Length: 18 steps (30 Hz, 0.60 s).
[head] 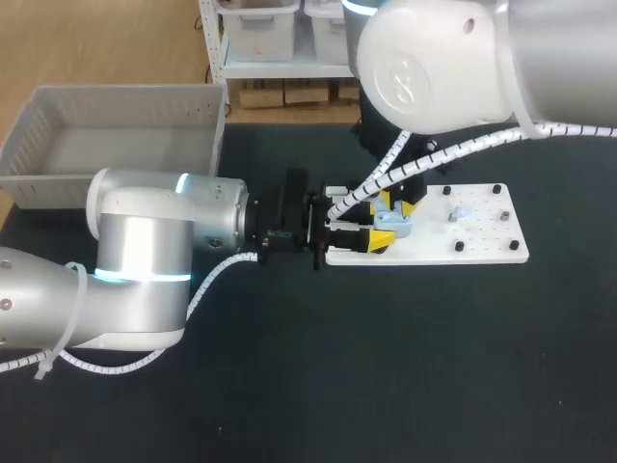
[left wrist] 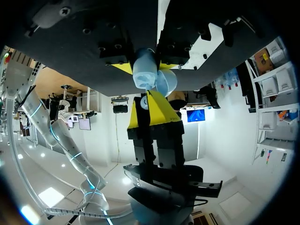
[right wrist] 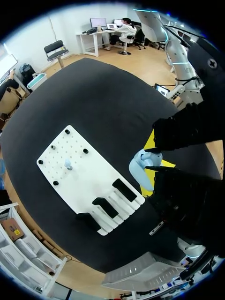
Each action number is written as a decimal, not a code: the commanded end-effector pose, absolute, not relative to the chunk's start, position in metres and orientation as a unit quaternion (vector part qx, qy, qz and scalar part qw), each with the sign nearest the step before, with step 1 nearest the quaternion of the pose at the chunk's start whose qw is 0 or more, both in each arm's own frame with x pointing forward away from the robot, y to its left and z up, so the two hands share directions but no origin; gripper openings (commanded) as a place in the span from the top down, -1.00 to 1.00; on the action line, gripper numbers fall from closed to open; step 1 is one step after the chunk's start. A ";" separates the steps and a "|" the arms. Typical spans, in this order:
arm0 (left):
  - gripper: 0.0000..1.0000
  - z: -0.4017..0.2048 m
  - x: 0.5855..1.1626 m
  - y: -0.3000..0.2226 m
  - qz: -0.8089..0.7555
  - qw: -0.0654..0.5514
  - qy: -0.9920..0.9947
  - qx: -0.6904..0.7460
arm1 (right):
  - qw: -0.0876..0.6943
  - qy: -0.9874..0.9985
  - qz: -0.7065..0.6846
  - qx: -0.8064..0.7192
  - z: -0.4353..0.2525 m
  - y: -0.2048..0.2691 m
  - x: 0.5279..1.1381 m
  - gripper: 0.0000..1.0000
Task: Pick up each earbud case from the left stands, insert the matching earbuds, close the lid, and place the case in the box.
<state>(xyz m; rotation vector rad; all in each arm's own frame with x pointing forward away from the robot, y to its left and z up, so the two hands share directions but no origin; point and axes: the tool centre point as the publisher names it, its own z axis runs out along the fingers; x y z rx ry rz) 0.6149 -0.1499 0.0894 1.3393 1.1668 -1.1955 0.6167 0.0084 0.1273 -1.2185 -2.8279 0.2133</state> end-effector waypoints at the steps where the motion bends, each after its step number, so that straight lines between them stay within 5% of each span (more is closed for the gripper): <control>1: 1.00 0.089 0.613 -0.150 -0.488 0.483 0.479 0.547 | 0.027 -0.915 0.070 -0.397 0.124 0.007 0.617 1.00; 12: 1.00 0.089 0.613 -0.150 -0.488 0.483 0.479 0.547 | 0.031 -0.913 0.073 -0.401 0.117 0.006 0.618 1.00; 15: 1.00 0.089 0.613 -0.150 -0.488 0.483 0.479 0.547 | 0.033 -0.913 0.071 -0.401 0.118 0.006 0.616 -0.46; 17: 1.00 0.089 0.613 -0.150 -0.488 0.483 0.479 0.547 | 0.031 -0.914 0.064 -0.400 0.121 0.005 0.612 -0.98; 18: 1.00 0.089 0.613 -0.150 -0.488 0.483 0.479 0.547 | 0.032 -0.915 0.058 -0.398 0.123 0.004 0.610 -1.00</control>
